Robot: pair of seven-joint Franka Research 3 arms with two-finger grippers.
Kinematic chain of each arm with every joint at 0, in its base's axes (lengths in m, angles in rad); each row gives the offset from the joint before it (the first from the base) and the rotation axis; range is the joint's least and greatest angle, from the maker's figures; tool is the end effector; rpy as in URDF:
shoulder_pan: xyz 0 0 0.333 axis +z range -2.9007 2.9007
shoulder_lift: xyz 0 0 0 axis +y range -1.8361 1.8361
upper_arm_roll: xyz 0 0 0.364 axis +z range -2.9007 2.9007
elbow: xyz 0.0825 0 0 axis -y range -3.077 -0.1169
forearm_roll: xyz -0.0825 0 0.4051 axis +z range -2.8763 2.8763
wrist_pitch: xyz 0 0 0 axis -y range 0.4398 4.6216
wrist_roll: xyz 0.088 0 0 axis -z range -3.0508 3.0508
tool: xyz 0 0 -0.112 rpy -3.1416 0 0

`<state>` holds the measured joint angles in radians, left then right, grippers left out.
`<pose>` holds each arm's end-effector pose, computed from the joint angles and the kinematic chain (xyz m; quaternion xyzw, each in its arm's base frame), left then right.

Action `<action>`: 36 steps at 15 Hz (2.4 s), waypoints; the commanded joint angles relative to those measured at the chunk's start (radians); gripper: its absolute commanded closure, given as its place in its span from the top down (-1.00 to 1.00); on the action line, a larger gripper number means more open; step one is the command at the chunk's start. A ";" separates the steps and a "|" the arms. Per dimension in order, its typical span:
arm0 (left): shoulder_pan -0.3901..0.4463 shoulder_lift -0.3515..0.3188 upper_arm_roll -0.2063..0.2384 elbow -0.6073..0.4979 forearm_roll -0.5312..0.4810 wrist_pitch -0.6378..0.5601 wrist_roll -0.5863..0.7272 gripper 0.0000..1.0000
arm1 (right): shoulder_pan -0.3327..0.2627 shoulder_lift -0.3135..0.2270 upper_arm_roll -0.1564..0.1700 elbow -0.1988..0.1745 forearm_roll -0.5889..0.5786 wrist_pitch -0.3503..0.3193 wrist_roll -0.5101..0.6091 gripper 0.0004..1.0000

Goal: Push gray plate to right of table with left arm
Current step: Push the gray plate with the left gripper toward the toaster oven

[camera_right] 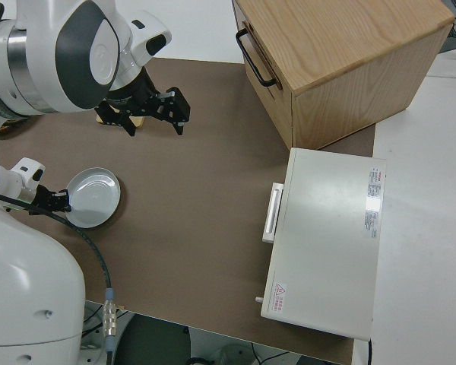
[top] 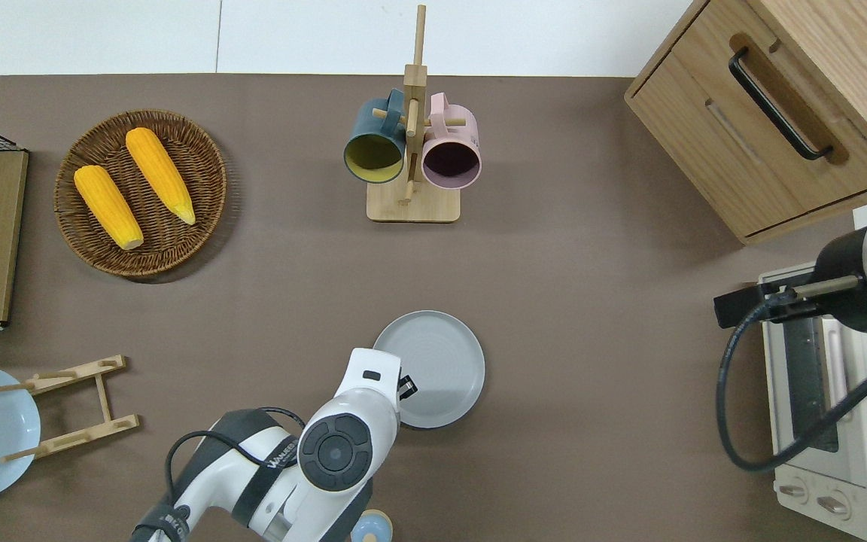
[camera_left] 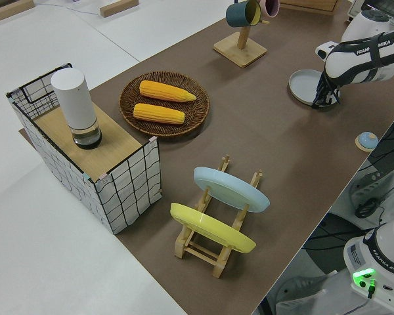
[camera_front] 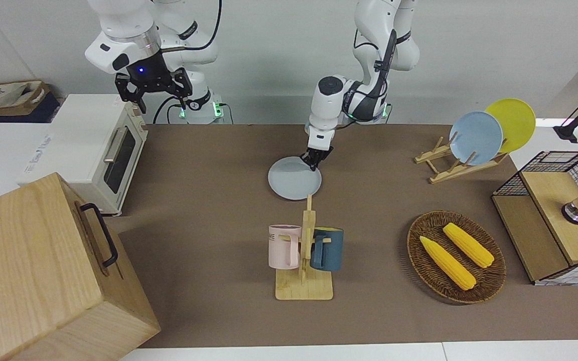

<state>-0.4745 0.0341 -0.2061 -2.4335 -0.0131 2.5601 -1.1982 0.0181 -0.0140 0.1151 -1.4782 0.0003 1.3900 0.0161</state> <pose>0.3966 -0.3209 0.3259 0.9642 0.2610 0.0216 0.0419 0.5459 0.0738 0.7050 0.9976 0.0585 -0.0370 0.0034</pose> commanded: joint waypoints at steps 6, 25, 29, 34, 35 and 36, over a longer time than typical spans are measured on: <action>-0.130 0.181 0.007 0.149 0.015 0.014 -0.191 -1.00 | -0.020 -0.003 0.015 0.009 0.006 -0.016 0.013 0.97; -0.127 0.198 0.020 0.309 0.128 -0.188 -0.164 1.00 | -0.020 -0.003 0.017 0.009 0.006 -0.016 0.013 0.97; -0.072 0.138 0.017 0.327 0.062 -0.299 0.047 1.00 | -0.020 -0.003 0.015 0.009 0.006 -0.016 0.013 0.97; 0.039 -0.002 0.025 0.329 0.002 -0.486 0.343 1.00 | -0.020 -0.003 0.017 0.009 0.006 -0.016 0.013 0.97; 0.071 -0.031 0.025 0.330 -0.016 -0.526 0.409 1.00 | -0.020 -0.003 0.015 0.009 0.006 -0.016 0.013 0.97; 0.108 -0.058 0.025 0.333 -0.025 -0.566 0.481 1.00 | -0.020 -0.003 0.017 0.009 0.006 -0.016 0.013 0.97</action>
<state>-0.4511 0.0724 -0.1791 -2.0877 0.0086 2.1028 -0.9025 0.0181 -0.0140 0.1151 -1.4783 0.0003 1.3900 0.0162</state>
